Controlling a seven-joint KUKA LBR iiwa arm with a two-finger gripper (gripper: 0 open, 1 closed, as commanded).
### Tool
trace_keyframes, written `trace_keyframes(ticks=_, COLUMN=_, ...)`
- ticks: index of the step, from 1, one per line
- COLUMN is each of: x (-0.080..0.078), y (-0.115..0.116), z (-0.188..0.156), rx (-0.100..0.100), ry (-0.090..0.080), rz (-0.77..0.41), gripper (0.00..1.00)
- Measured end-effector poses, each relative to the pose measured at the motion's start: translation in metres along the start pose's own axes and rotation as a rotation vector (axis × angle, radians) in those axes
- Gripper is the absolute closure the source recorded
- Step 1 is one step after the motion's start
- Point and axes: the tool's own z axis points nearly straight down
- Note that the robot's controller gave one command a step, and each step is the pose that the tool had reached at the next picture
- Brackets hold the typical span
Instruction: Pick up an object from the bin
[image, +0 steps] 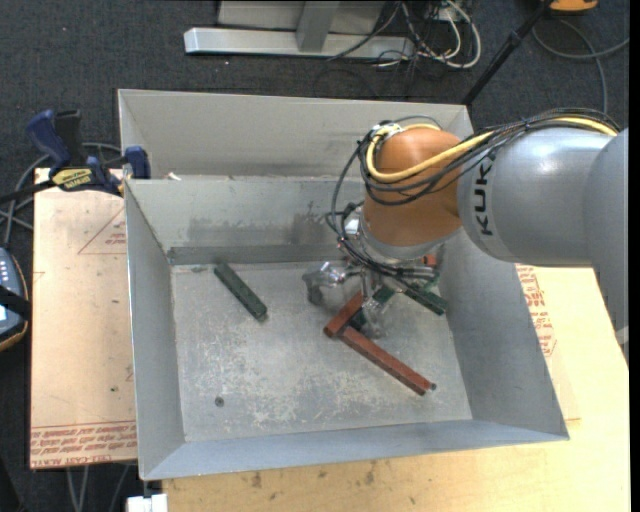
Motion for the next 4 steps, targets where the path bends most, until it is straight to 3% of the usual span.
trace_keyframes(ticks=1, x=0.000, y=0.000, z=0.000, rx=0.000, ry=0.000, rz=0.000, gripper=1.00)
trace_keyframes(ticks=2, x=0.100, y=0.013, z=-0.040, rx=0.000, ry=0.005, rz=-0.125, gripper=1.00)
trace_keyframes(ticks=3, x=0.097, y=0.015, z=-0.039, rx=-0.001, ry=0.002, rz=-0.129, gripper=0.00)
trace_keyframes(ticks=4, x=0.079, y=0.047, z=0.000, rx=-0.001, ry=0.001, rz=0.023, gripper=0.00)
